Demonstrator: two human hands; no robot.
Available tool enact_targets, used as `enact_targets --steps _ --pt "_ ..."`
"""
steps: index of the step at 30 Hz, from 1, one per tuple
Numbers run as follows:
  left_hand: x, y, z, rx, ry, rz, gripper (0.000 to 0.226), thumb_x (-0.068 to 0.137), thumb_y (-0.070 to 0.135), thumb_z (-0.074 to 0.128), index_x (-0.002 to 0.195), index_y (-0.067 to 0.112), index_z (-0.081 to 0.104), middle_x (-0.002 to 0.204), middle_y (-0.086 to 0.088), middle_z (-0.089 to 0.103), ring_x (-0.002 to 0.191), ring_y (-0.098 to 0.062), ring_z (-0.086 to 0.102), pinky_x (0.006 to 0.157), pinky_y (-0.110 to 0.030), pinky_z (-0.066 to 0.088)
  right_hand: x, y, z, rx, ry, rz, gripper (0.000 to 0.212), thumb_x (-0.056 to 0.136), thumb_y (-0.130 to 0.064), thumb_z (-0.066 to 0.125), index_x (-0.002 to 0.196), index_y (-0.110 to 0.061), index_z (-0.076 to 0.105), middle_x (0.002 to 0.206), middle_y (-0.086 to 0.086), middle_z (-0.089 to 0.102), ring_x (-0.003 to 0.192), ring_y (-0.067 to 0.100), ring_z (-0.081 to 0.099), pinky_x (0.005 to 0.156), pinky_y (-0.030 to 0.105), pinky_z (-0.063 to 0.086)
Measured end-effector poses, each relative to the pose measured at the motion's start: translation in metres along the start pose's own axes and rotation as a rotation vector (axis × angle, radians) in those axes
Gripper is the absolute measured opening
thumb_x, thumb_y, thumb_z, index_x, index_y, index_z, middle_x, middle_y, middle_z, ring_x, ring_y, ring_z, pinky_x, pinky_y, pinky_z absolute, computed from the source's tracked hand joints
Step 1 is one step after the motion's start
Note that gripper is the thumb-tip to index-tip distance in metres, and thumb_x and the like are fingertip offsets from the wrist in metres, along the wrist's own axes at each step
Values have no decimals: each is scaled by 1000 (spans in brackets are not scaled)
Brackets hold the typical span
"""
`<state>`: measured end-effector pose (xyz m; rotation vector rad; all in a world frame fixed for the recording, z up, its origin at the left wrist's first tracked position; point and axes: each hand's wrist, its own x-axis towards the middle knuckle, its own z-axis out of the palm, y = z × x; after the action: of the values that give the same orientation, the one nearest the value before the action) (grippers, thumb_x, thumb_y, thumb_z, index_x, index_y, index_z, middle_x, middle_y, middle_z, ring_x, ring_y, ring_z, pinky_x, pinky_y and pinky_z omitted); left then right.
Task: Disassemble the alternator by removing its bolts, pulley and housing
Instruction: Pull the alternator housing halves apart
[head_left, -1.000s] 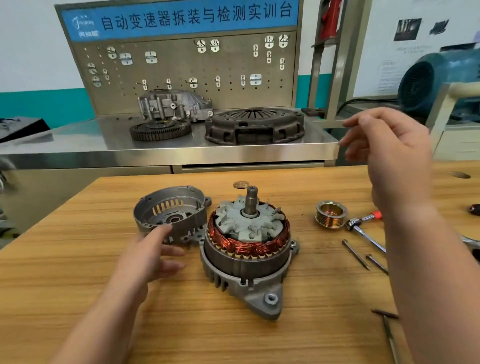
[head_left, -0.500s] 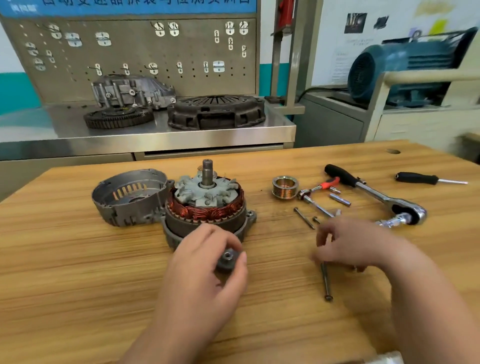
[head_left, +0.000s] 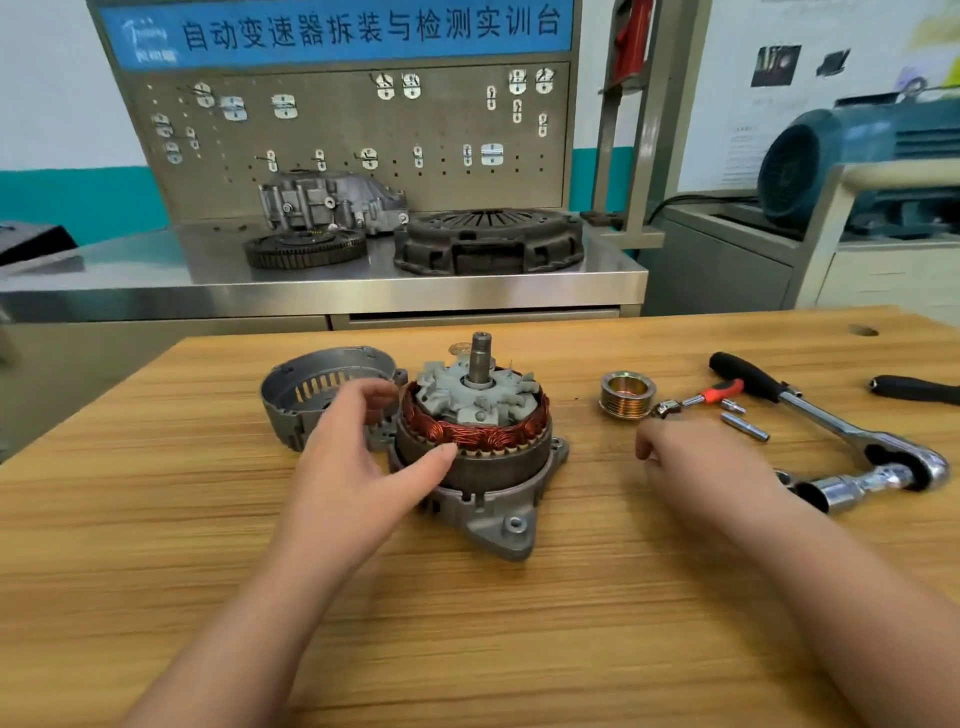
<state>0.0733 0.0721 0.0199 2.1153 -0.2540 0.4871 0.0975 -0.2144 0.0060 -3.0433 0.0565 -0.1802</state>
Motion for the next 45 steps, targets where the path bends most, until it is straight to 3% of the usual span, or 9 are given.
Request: enact_targets --steps 4,7,14,19,22,31,36,40,45 --pt "33 -3 3 38 -253 -103 136 36 77 70 151 30 16 145 18 36 122 3 34 101 -22 29 22 -27 -11 832 -90 -145 73 66 -67 73 128 -36 47 120 -18 57 108 1 55 87 22 47" --pt "47 -8 9 8 -395 -156 147 34 76 79 154 29 7 147 16 39 124 1 41 97 -16 33 32 -53 -11 876 -316 -273 118 48 -74 78 147 -32 29 144 -15 43 132 8 44 112 36 36" --pt "49 -24 18 -80 -308 -103 127 30 69 81 143 30 37 126 21 58 115 -2 56 102 -31 47 37 -60 13 1036 -211 -335 92 43 -63 81 127 -45 48 123 -20 64 115 1 59 105 35 45" --pt "47 -25 14 -143 -215 -81 106 24 64 83 123 42 52 111 29 65 105 10 59 85 -9 47 30 -65 12 1183 -79 -396 80 41 -52 86 116 -41 59 115 -25 67 109 -4 61 87 14 50" --pt "45 -22 8 -205 -195 -84 101 27 61 85 121 40 56 111 24 67 105 4 62 92 -28 52 29 -69 1 1178 -66 -421 72 43 -52 85 110 -46 61 111 -26 68 104 -6 63 78 7 48" --pt "47 -14 5 -205 -205 -92 116 25 60 84 132 27 54 116 17 67 107 -1 62 96 -36 53 26 -71 -7 1146 -104 -400 84 43 -54 84 121 -34 61 115 -16 69 109 6 64 93 35 52" --pt "49 -12 0 -163 -246 -31 116 20 74 82 127 40 53 115 28 64 106 5 62 90 -29 55 25 -70 -7 1057 -86 -438 92 39 -65 81 124 -38 57 116 -23 66 108 -3 62 88 20 53" --pt "48 -12 1 -192 -243 -67 122 20 61 86 134 33 52 120 18 66 113 -2 61 99 -38 50 27 -69 -7 1087 -75 -400 90 37 -59 84 122 -36 62 115 -18 69 109 3 63 94 33 52" --pt "35 -10 -2 -176 -207 -33 133 13 73 83 138 53 39 120 35 58 113 13 54 90 -12 47 17 -64 -9 1057 -113 -426 94 37 -64 83 124 -37 59 117 -20 67 110 1 62 90 27 53"
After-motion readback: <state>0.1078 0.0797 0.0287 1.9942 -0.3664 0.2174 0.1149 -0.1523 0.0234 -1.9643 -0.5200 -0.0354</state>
